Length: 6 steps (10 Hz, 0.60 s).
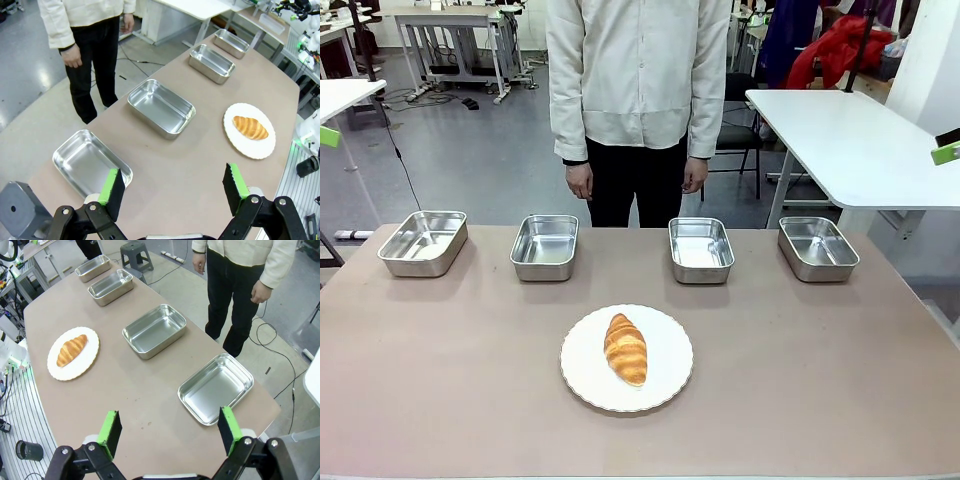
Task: Place the bread in the container.
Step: Place the Butter Roll into the Airtight Container indicated by the human.
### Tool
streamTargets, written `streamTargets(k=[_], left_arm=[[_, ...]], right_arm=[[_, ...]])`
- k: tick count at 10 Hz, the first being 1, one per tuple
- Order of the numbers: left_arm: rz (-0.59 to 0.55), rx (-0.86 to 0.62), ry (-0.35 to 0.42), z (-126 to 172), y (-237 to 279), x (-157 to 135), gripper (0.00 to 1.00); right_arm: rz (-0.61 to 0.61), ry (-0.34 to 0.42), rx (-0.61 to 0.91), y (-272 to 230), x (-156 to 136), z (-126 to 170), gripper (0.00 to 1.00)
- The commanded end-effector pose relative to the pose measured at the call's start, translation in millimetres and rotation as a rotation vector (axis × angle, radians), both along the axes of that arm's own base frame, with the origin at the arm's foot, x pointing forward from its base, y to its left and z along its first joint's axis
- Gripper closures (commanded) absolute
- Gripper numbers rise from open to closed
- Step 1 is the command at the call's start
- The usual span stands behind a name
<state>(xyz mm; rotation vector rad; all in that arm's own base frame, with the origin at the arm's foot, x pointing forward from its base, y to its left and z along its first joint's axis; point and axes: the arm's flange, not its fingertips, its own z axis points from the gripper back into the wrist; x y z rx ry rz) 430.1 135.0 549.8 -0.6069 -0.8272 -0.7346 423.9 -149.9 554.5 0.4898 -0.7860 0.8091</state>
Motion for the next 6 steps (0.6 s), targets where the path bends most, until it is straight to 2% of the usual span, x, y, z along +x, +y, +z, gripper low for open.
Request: streamTargets(k=[1, 6], left_arm=[[-0.003, -0.003, -0.006, 1.5, 0.4, -0.5, 0.0], [-0.003, -0.003, -0.006, 1.5, 0.4, -0.5, 0.0]], right_arm=[[0.003, -0.013, 0.009, 1.0, 0.6, 1.2, 0.0], [0.003, -0.013, 0.009, 1.0, 0.6, 1.2, 0.0]])
